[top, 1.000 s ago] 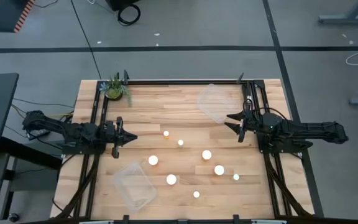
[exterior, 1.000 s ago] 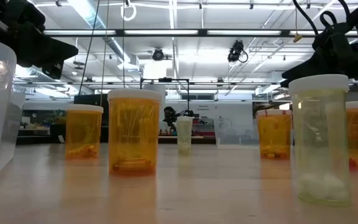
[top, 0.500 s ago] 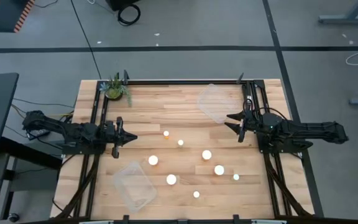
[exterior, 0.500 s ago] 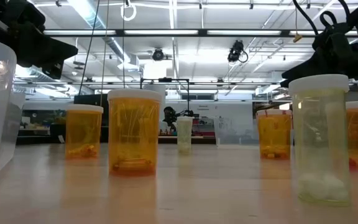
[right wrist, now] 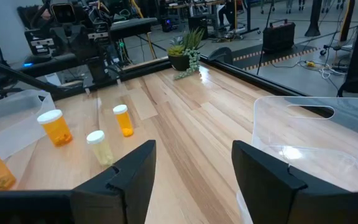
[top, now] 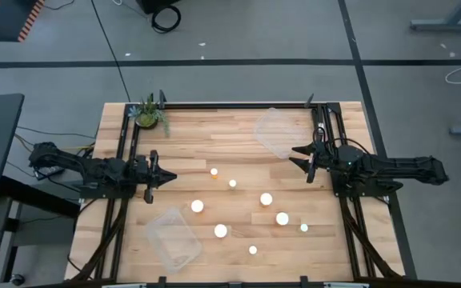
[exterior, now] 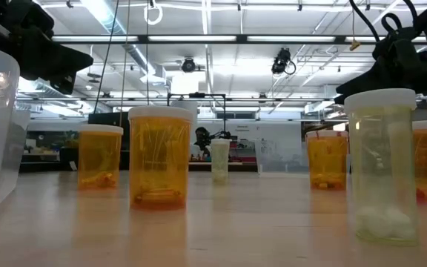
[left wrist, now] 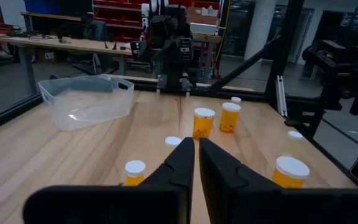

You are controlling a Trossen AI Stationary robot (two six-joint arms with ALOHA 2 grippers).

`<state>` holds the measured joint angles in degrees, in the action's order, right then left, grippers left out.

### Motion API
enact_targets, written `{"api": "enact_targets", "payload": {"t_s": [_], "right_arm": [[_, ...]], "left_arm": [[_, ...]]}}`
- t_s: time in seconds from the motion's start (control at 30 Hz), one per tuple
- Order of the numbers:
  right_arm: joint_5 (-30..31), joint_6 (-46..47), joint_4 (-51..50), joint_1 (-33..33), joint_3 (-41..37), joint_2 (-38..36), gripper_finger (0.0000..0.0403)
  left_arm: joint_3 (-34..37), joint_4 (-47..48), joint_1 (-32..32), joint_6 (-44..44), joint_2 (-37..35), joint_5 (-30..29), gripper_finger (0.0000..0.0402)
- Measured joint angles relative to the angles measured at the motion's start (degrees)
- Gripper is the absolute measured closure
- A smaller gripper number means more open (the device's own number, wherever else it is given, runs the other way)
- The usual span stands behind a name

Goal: Pick and place medicine bottles into bin by pill shape (circle, oval)

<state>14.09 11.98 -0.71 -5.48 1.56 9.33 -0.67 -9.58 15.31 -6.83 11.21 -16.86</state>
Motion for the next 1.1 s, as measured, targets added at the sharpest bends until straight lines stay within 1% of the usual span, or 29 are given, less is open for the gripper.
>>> {"api": "enact_targets", "payload": {"t_s": [0.07,0.17,0.4,0.5,0.67,0.8,0.93,1.1], "right_arm": [[0.0,0.0,0.0,0.0,0.0,0.0,0.0185],[0.0,0.0,0.0,0.0,0.0,0.0,0.0185],[0.0,0.0,0.0,0.0,0.0,0.0,0.0185],[0.0,0.0,0.0,0.0,0.0,0.0,0.0185],[0.0,0.0,0.0,0.0,0.0,0.0,0.0185],[0.0,0.0,0.0,0.0,0.0,0.0,0.0185],[0.0,0.0,0.0,0.0,0.0,0.0,0.0185],[0.0,0.0,0.0,0.0,0.0,0.0,0.0185]], "left_arm": [[0.0,-0.1,0.0,-3.0,0.0,0.0,0.0374],[0.0,-0.3,0.0,-10.4,0.0,-0.1,0.0376],[0.0,0.3,0.1,-14.3,0.0,-0.2,0.0369],[0.0,0.0,-0.1,-19.4,0.0,-0.2,0.0368],[0.0,-1.2,-1.8,-23.9,0.0,-0.2,0.0383],[-0.3,-1.2,-3.6,-22.8,0.3,-0.2,0.0393],[-2.8,-1.3,-6.8,-17.2,0.6,-0.2,0.0389],[-6.8,-1.4,-11.2,-9.0,2.6,-0.4,0.0381]]}}
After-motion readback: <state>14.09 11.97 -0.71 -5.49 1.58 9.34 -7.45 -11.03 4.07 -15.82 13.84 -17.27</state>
